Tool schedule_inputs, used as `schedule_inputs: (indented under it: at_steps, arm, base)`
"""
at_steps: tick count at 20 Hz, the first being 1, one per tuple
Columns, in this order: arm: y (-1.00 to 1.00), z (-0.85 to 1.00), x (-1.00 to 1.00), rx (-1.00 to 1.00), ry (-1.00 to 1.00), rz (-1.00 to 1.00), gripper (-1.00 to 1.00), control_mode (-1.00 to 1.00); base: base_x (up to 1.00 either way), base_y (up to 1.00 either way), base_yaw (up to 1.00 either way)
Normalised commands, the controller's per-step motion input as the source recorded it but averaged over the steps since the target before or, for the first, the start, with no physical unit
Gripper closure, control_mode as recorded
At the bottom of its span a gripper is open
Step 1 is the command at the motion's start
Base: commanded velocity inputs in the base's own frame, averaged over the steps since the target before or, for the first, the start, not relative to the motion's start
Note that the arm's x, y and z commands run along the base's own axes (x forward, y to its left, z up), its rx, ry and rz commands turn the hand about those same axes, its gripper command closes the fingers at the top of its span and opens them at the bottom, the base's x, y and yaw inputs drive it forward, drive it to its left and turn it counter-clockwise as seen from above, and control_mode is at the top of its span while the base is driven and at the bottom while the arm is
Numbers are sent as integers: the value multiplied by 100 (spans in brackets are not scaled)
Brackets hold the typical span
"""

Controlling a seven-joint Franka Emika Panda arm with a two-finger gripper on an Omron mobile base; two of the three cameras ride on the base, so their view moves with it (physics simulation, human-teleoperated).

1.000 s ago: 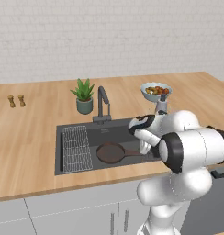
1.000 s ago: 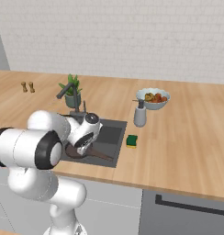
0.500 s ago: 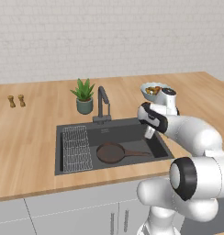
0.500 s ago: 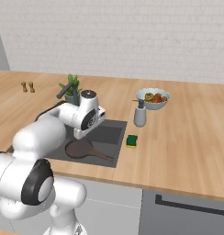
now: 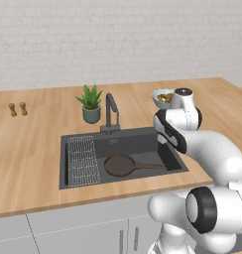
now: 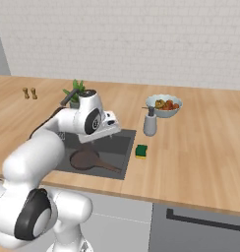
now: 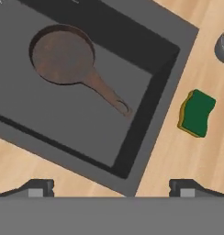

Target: Pick the pan and sponge and place them into the sink. Then turn on the water.

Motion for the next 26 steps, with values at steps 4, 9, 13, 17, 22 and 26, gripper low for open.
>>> schedule_inputs:
  at_steps: [4,9,13,17,22,26]
  arm:
    - [-51,0,-5,4,0,-59,-100,-100]
    - [-59,0,6,5,0,-33,-100,-100]
    - [-36,-3,31,8,0,-5,-100,-100]
    - [-9,-17,41,1,0,0,-100,-100]
    - [-2,-30,43,0,0,0,-100,-100]
    - [-22,-36,19,3,-4,0,-100,-100]
  base:
    - [0,0,0]
    - [0,0,0]
    - [0,0,0]
    - [0,0,0]
    - [0,0,0]
    - [0,0,0]
